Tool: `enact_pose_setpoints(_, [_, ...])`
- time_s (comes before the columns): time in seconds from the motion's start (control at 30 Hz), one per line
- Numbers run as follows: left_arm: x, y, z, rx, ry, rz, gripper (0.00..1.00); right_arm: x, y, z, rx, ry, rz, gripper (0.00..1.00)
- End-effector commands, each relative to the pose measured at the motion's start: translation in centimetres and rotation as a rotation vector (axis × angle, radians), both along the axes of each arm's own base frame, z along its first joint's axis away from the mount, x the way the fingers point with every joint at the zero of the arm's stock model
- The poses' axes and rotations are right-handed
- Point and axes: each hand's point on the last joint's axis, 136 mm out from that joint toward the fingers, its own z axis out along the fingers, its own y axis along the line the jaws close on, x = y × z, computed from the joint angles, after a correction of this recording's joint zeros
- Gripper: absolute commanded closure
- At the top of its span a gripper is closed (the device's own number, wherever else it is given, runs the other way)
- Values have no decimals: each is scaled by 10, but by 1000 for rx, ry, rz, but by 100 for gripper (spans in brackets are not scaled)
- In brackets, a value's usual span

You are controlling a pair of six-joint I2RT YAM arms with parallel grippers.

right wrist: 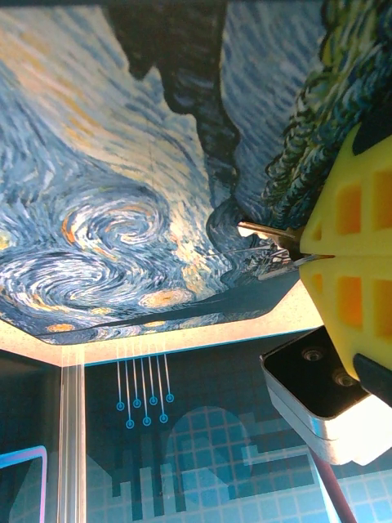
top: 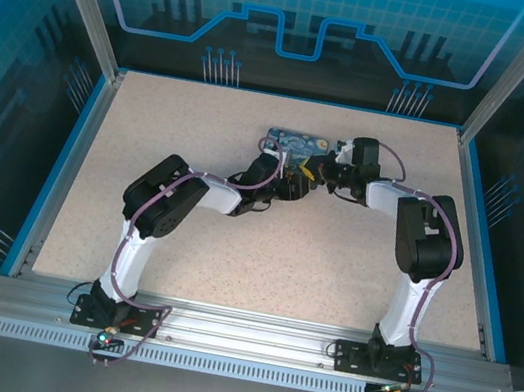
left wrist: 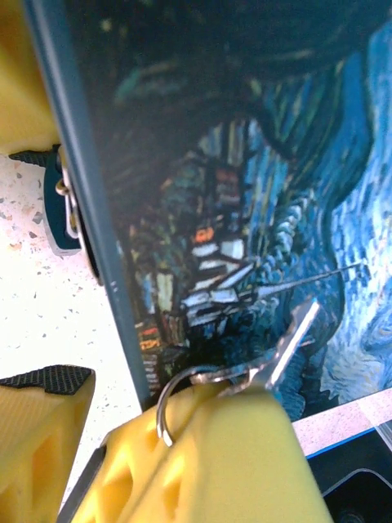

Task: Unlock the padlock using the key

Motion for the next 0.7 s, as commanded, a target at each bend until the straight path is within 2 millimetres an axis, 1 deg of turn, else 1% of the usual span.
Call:
enact_pose_setpoints(0.0, [-1,2,-13,-12,19,-6,40,-2,1,-15,-10,60,-4,100])
enact_pose_setpoints(0.1, [-3,0,-8,-34,1,-20,43,-2,1,-15,-10,60,-3,100])
enact_pose_setpoints(0.2, [-5,-1,-6,-46,-3,-31,44,-2,1,-16,-10,60,-4,100])
enact_pose_setpoints(0.27, [-5,-2,-9,-37,13,-32,41,-2,1,-17,-10,60,-5,100])
enact_pose_setpoints(0.3, [-4,-2,-11,-29,24,-29,37,-2,1,-18,-9,62,-4,100])
enact_pose_setpoints(0.33, [-3,-2,-13,-24,30,-27,35,-3,1,-19,-9,64,-3,100])
enact_pose_setpoints(0.4, [-2,-1,-16,-10,44,-18,36,-2,1,-20,-9,66,-5,100])
enact_pose_setpoints(0.53, [0,-1,-21,8,59,-16,46,-2,0,-19,-10,66,-7,100])
enact_pose_setpoints(0.67, [1,-1,-21,13,65,-13,56,-3,0,-19,-9,66,-7,100])
